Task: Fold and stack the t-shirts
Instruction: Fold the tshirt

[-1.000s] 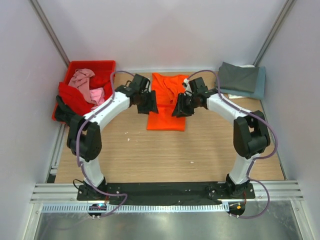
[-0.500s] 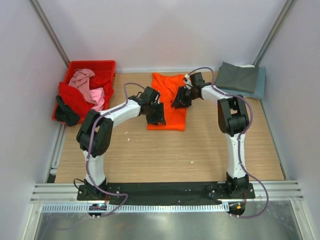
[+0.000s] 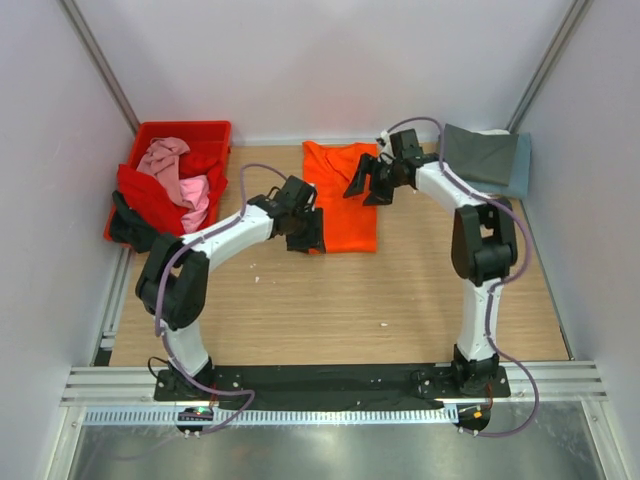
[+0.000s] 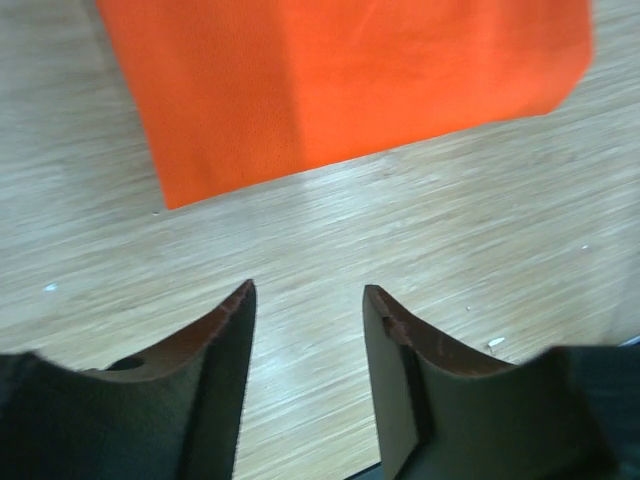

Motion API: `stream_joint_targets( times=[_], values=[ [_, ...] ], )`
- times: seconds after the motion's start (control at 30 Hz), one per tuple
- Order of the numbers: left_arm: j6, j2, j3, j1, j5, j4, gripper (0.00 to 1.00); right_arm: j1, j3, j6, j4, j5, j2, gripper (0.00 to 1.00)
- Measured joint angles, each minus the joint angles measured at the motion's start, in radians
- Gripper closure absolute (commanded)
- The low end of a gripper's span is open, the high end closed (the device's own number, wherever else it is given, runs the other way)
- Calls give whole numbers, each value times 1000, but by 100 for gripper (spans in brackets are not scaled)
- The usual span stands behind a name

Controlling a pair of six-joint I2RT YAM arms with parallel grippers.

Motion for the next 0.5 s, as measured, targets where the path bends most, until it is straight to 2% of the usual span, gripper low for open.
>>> stream_joint_targets(
  times=[0.13,0.23,0.33,0.5],
  values=[
    [19,-87,8,3,-56,-14,43,0,-141,-25,-19,55,-270,18],
    [26,-134,0,23,-66,-8,40,0,-275,-31,-6,80,-452,19],
    [29,-147,-39,64,-61,14,39,-2,-385,-39,7,88,-517,23],
    [16,-148,-171,147,-27,72,38,-3,-553,-42,6,89,-460,25]
  ],
)
